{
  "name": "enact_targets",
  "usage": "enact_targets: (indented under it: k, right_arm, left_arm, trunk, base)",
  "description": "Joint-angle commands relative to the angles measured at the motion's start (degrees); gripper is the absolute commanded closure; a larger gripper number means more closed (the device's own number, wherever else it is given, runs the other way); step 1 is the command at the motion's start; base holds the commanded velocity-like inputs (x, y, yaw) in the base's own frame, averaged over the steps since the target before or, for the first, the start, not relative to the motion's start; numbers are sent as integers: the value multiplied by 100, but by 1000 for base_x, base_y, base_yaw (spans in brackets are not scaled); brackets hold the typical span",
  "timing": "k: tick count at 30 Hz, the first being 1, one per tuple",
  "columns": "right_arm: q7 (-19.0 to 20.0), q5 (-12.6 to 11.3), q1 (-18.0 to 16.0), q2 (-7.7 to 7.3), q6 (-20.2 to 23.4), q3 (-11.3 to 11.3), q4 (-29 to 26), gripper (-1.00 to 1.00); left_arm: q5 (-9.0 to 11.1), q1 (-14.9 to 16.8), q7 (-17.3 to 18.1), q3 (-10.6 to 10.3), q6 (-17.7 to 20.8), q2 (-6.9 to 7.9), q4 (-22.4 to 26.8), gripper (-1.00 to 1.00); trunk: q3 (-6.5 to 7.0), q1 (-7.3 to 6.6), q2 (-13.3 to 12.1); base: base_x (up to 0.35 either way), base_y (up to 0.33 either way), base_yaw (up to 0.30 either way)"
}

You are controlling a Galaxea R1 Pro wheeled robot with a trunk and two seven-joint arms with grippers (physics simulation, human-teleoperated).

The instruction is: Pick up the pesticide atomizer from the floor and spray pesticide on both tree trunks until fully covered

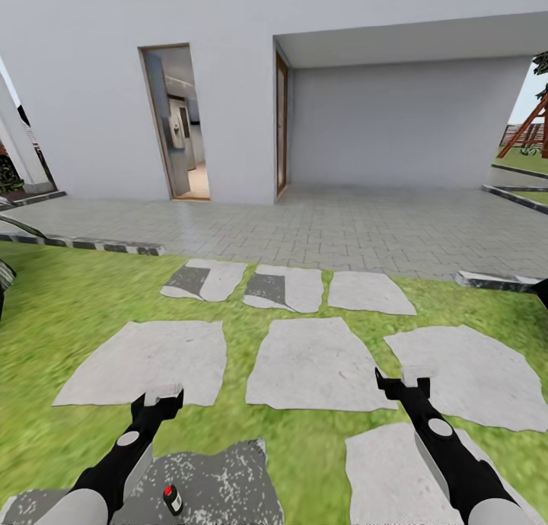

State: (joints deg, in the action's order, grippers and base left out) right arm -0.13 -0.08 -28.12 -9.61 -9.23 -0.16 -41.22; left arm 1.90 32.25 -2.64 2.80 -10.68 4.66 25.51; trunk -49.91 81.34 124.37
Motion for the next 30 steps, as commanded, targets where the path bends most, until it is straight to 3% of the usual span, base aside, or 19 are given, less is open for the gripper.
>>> enact_targets:
  k: [1,12,16,20,30]
  right_arm:
    - [-2,-5,0,3,0,-1,-9,-100]
    - [-13,-19,0,20,1,-43,-35,-100]
    - [-7,-19,0,20,7,-399,-42,-100]
    - [-5,-19,0,20,9,-545,-44,-100]
    - [-5,-19,0,20,9,-556,-44,-100]
  left_arm:
    - [2,0,0,0,2,0,-5,-100]
    - [0,0,0,-5,13,-9,-55,-100]
    - [1,6,0,-7,20,-9,-78,-100]
    - [-8,9,0,-5,22,-9,-81,-100]
    - [-12,18,0,-8,12,-1,-89,-100]
  trunk:
    - [-18,23,42]
    - [-240,264,483]
    - [-345,352,643]
    - [-453,440,804]
    - [-724,660,1205]
  base:
    - [0,0,0]
    - [0,0,0]
    - [0,0,0]
    - [0,0,0]
    - [0,0,0]
